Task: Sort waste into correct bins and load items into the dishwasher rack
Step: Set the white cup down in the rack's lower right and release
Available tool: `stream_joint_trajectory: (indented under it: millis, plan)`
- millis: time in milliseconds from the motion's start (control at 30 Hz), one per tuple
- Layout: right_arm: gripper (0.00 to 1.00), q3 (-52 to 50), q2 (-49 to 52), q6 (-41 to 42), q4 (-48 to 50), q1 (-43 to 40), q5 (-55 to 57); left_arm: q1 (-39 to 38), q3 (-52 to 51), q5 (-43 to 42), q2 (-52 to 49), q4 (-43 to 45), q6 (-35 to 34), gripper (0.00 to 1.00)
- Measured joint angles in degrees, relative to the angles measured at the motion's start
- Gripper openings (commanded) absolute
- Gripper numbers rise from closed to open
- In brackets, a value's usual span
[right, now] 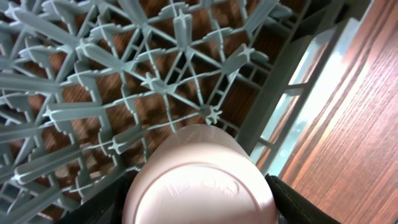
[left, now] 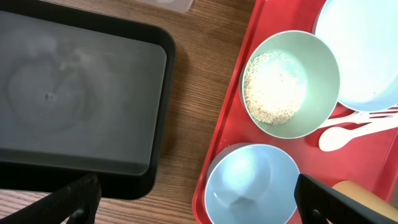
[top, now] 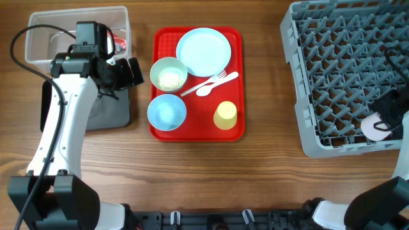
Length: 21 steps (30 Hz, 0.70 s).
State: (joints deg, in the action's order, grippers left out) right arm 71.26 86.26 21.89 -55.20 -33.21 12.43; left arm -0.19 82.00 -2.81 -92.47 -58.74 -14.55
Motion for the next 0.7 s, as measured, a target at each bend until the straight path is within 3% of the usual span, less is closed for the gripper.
stream_joint_trajectory:
  millis: [300,400,700]
  plan:
    - [0.72,0.0,0.0,0.3,0.4,0.0,-0.2,0.0,0.0,0.0,0.0,0.0,0.0,1.00]
    - [0.82,0.0,0.0,0.0,0.7,0.0,-1.2,0.0,0.0,0.0,0.0,0.0,0.0,1.00]
    - [0.93,0.0,0.0,-0.7,1.2,0.0,-3.4,0.0,0.0,0.0,0.0,0.0,0.0,1.00]
